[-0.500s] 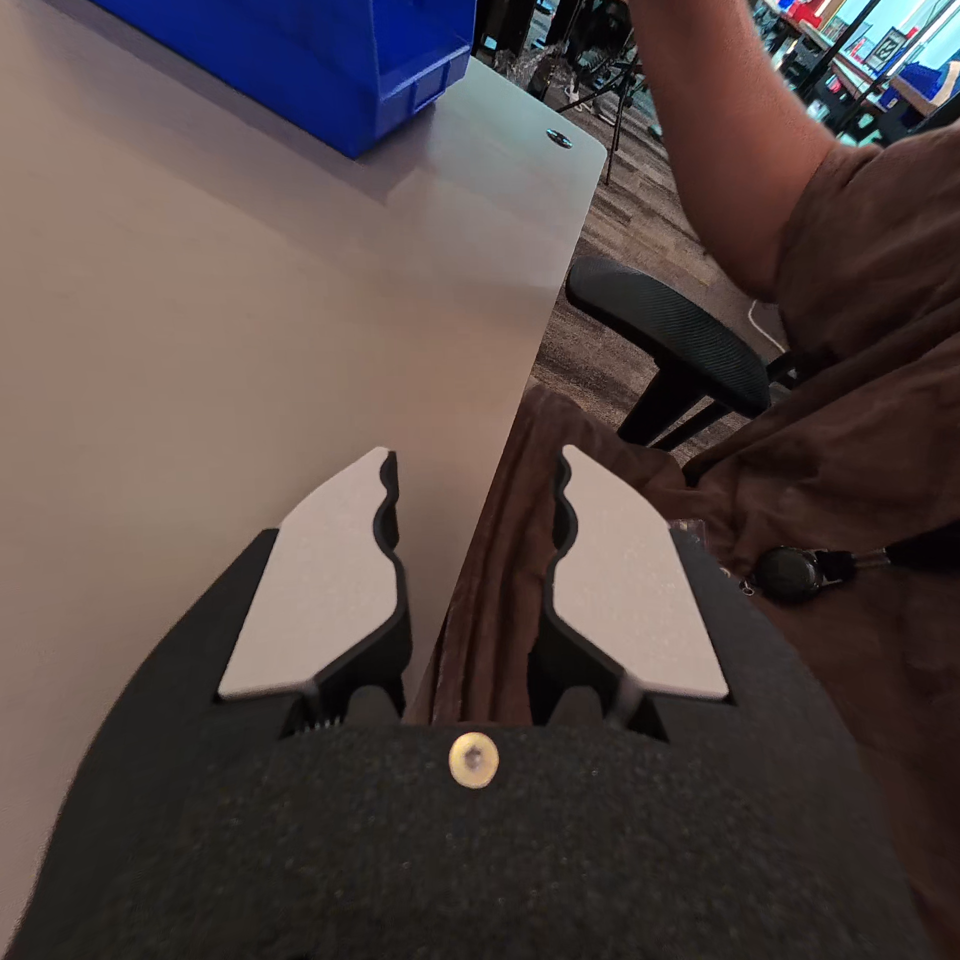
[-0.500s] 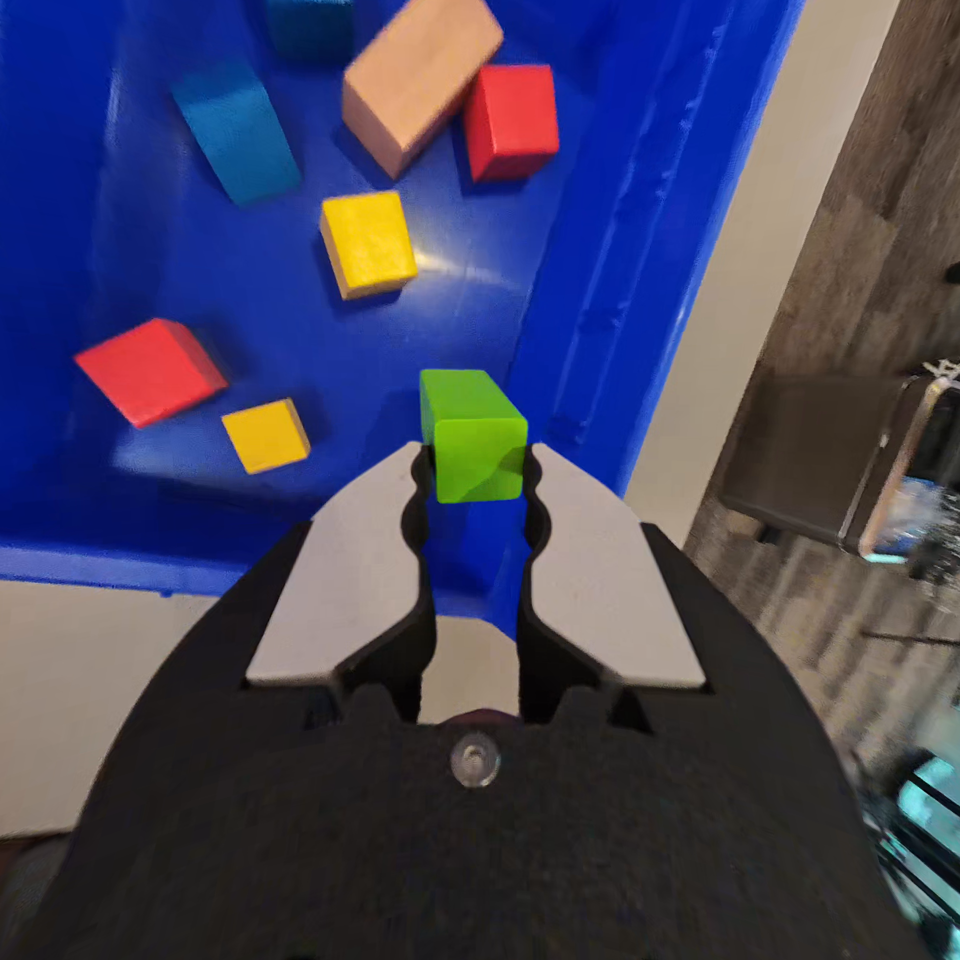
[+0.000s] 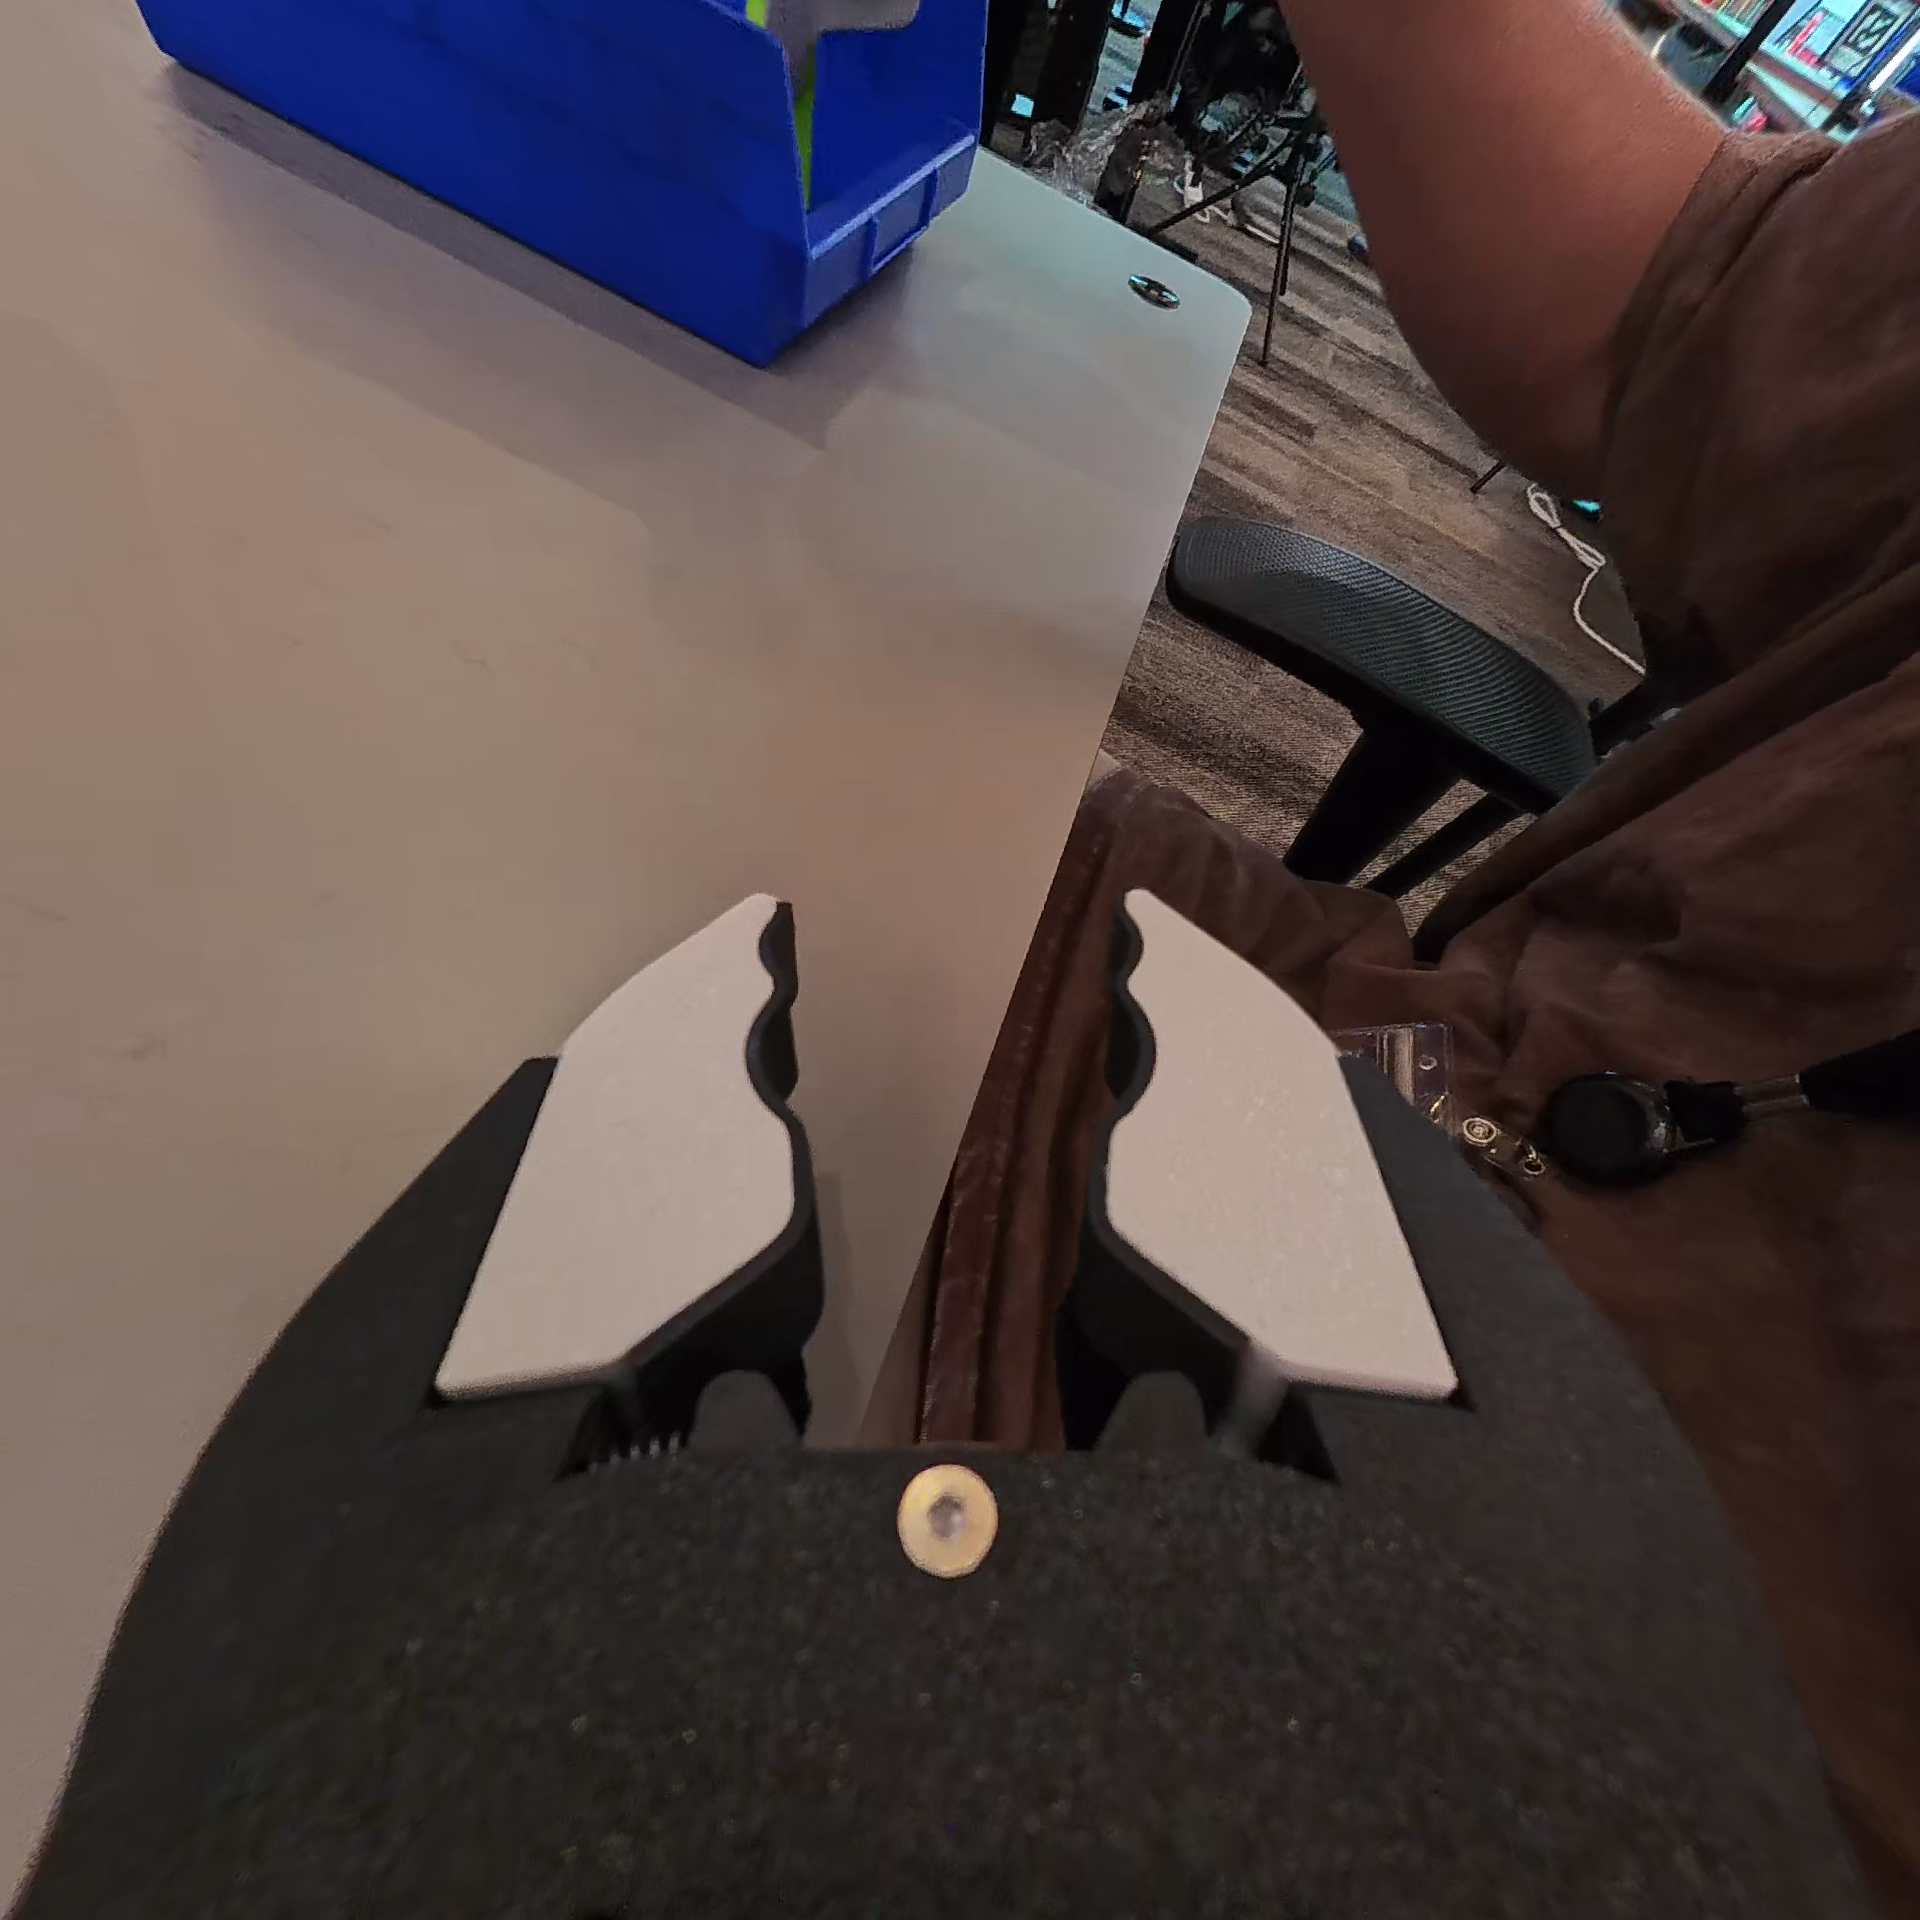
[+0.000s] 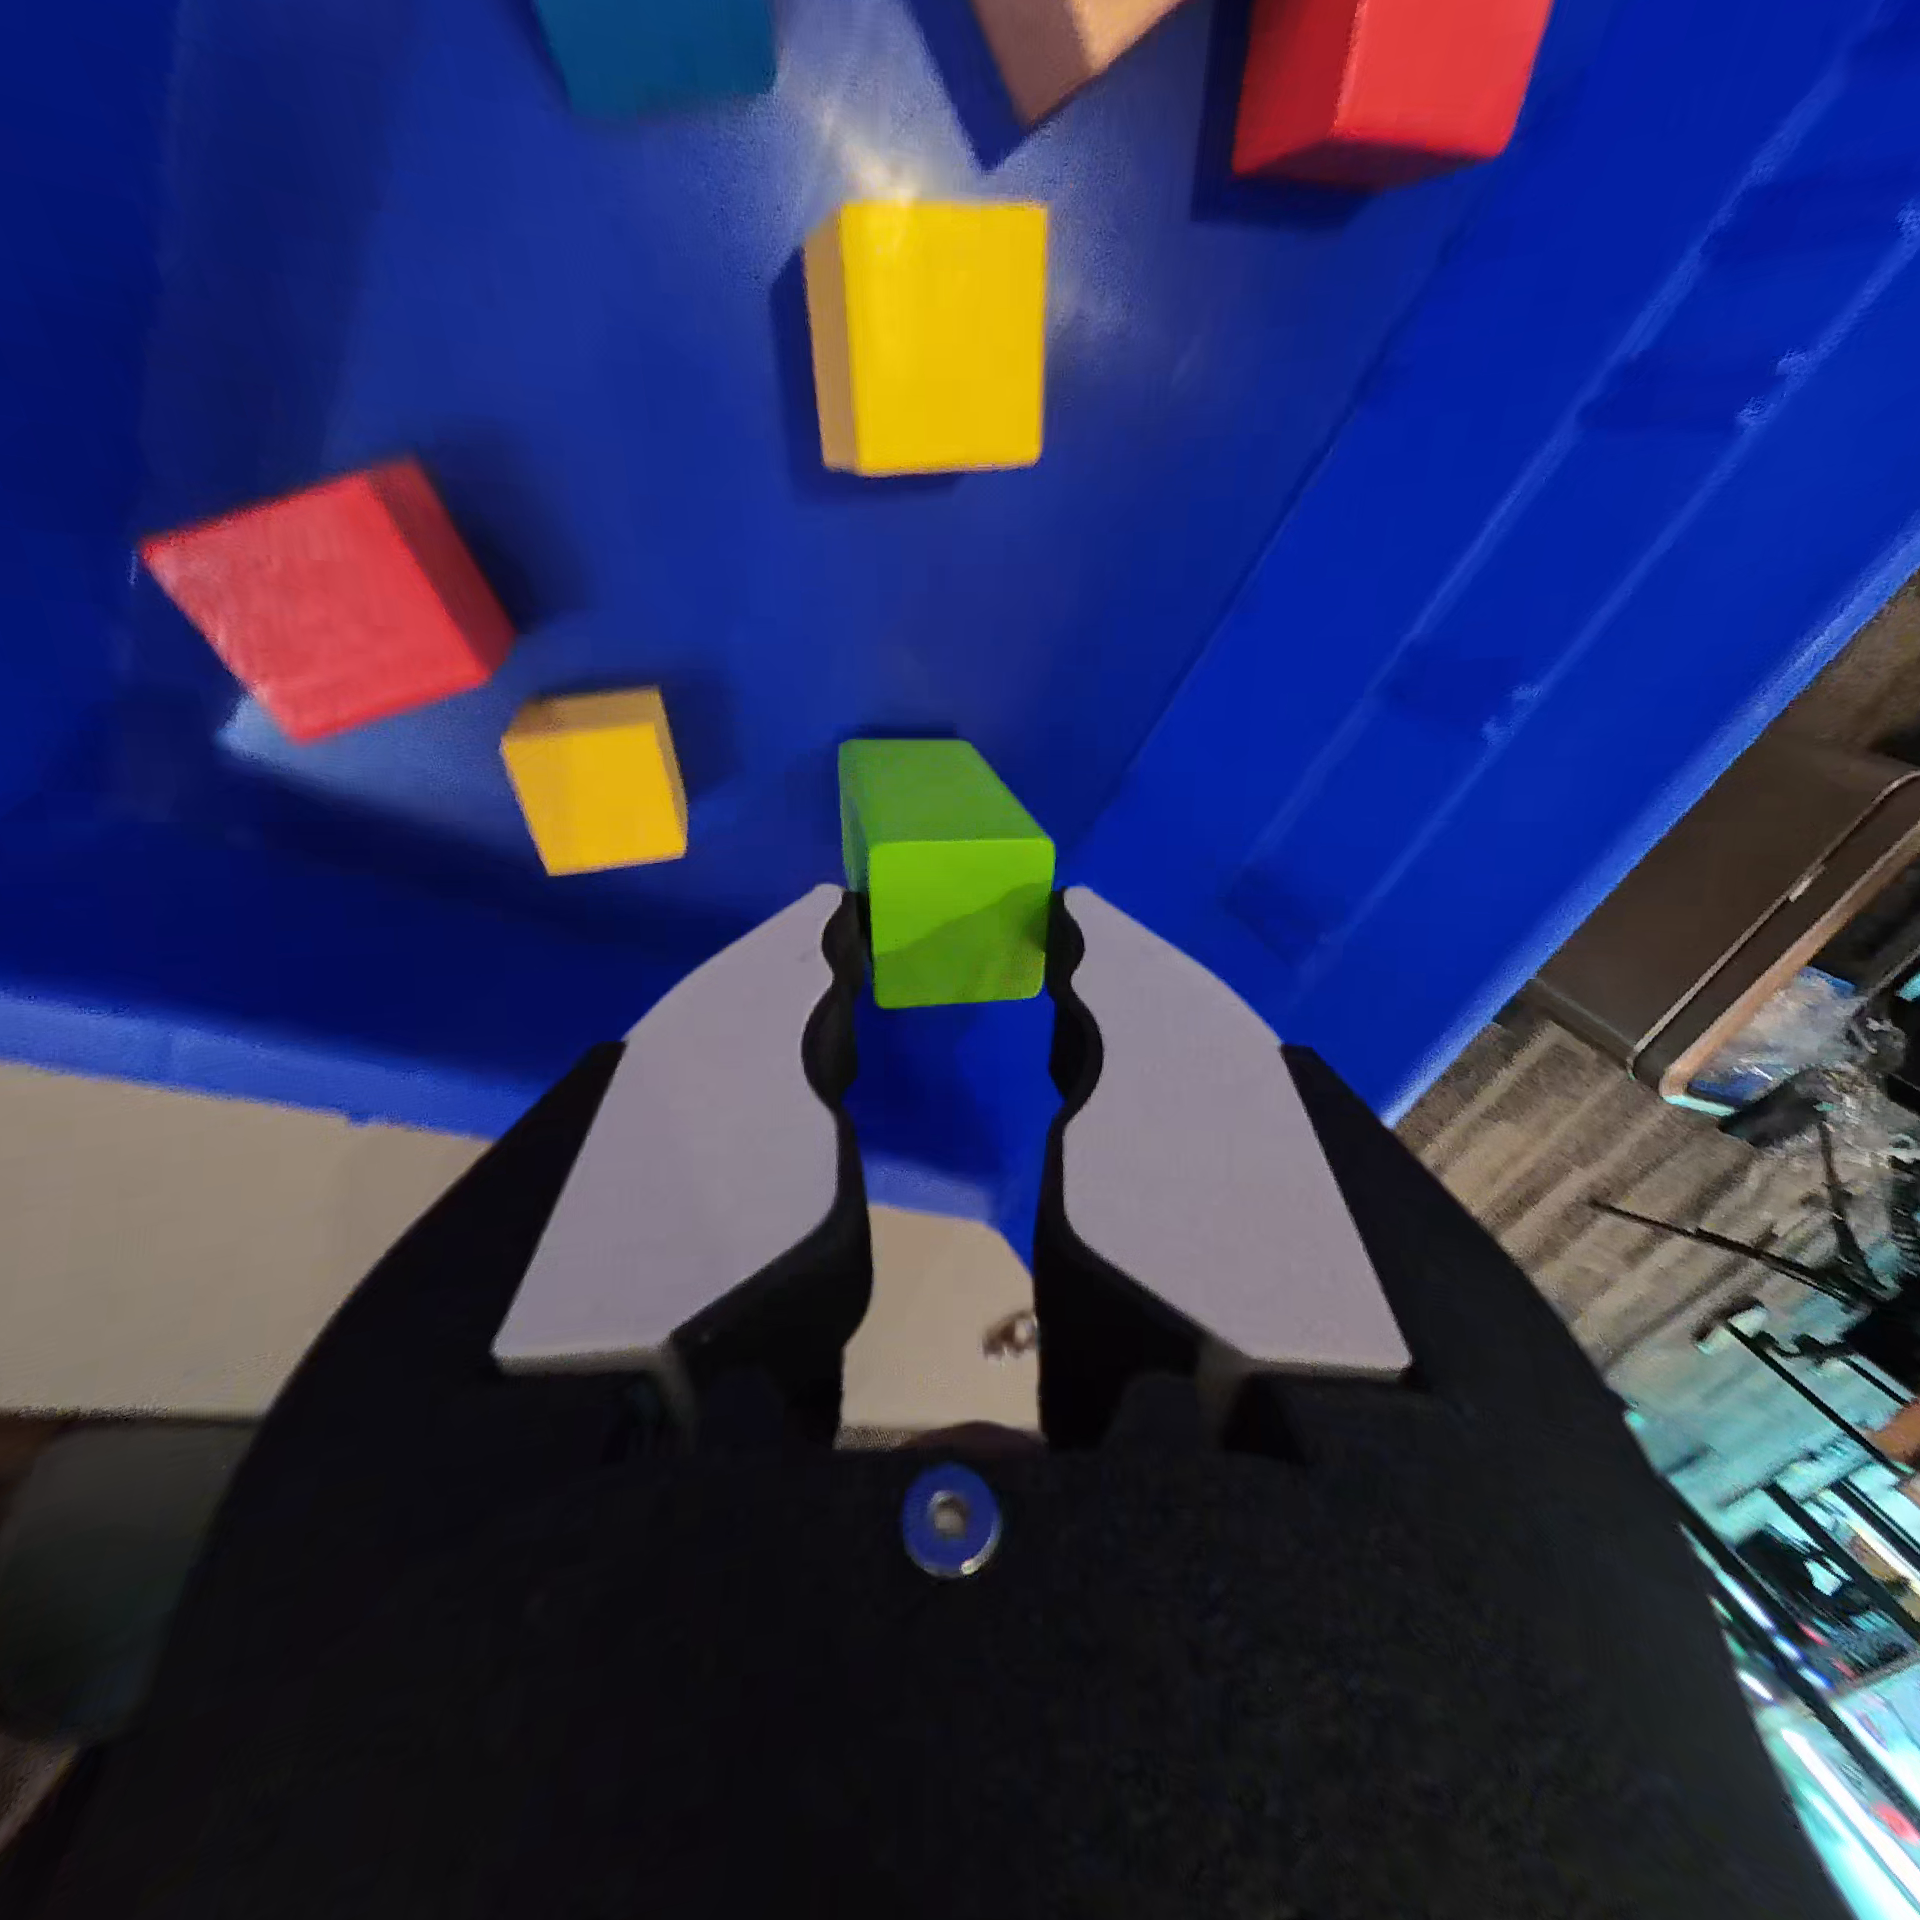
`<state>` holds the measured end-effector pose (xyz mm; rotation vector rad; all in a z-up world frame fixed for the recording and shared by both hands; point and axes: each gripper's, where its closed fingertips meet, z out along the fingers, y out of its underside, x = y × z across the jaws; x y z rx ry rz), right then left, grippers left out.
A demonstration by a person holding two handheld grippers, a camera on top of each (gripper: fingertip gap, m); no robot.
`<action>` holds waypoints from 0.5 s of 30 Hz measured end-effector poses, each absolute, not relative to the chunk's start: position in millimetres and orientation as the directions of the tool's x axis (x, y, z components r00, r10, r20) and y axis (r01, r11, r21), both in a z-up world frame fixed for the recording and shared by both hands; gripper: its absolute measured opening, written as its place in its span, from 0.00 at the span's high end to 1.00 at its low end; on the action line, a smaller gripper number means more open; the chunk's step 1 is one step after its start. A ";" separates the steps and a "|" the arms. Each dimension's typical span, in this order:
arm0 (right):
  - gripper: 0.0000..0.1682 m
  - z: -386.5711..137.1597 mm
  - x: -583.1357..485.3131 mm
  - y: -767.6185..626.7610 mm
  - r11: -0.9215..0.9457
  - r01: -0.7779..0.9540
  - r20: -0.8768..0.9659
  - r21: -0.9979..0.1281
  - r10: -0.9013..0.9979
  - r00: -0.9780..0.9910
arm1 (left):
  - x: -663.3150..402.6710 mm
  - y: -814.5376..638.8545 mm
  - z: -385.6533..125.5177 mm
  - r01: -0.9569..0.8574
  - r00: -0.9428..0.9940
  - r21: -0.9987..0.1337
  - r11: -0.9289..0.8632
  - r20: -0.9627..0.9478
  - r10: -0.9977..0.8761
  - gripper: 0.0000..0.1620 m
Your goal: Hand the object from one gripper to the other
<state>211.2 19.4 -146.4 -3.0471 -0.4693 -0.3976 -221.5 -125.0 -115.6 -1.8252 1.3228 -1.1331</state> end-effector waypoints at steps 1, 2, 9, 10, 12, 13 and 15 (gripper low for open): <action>0.80 -149.6 213.6 25.8 -0.958 0.286 0.258 -0.034 0.268 0.928 | -221.6 -124.9 -116.8 -0.432 0.135 -0.845 -0.315 0.285 -0.949 0.65; 0.80 -152.7 216.0 32.2 -0.961 0.265 0.256 -0.078 0.237 0.937 | -221.8 -124.7 -118.0 -0.435 0.136 -0.842 -0.318 0.288 -0.948 0.65; 0.80 -153.0 223.8 72.3 -0.925 0.156 0.190 -0.345 0.095 0.977 | -219.1 -126.0 -119.9 -0.428 0.122 -0.831 -0.357 0.338 -0.933 0.65; 0.80 -153.0 225.6 77.1 -0.920 0.144 0.188 -0.364 0.078 0.979 | -218.6 -126.4 -120.9 -0.432 0.122 -0.828 -0.356 0.338 -0.933 0.65; 0.80 -152.8 229.3 87.2 -0.908 0.124 0.190 -0.400 0.050 0.980 | -217.9 -127.9 -123.4 -0.446 0.119 -0.824 -0.350 0.332 -0.936 0.65; 0.80 -152.7 231.0 92.2 -0.901 0.120 0.194 -0.417 0.041 0.980 | -217.7 -128.4 -124.9 -0.452 0.120 -0.823 -0.344 0.326 -0.938 0.65; 0.80 -153.0 233.8 100.6 -0.893 0.114 0.196 -0.435 0.030 0.980 | -217.2 -128.9 -127.8 -0.463 0.124 -0.820 -0.335 0.314 -0.941 0.65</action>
